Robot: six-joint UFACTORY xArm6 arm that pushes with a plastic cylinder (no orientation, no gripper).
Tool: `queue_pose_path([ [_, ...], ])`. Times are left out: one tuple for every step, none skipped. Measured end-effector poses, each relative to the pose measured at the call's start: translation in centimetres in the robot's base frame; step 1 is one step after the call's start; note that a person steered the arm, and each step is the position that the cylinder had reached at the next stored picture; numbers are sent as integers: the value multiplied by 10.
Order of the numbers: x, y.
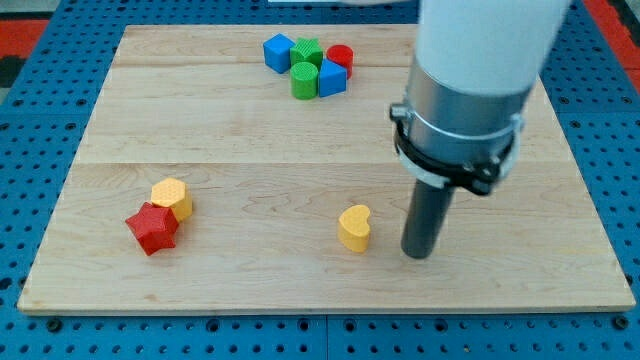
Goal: Push the yellow heart into the group of blocks
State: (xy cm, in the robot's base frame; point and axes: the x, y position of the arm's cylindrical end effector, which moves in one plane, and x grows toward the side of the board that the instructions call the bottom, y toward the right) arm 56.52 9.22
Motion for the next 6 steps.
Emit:
queue_pose_path([
  [-7, -75],
  [-56, -81],
  [-99, -91],
  [-160, -94],
  [-222, -98],
  [-232, -91],
])
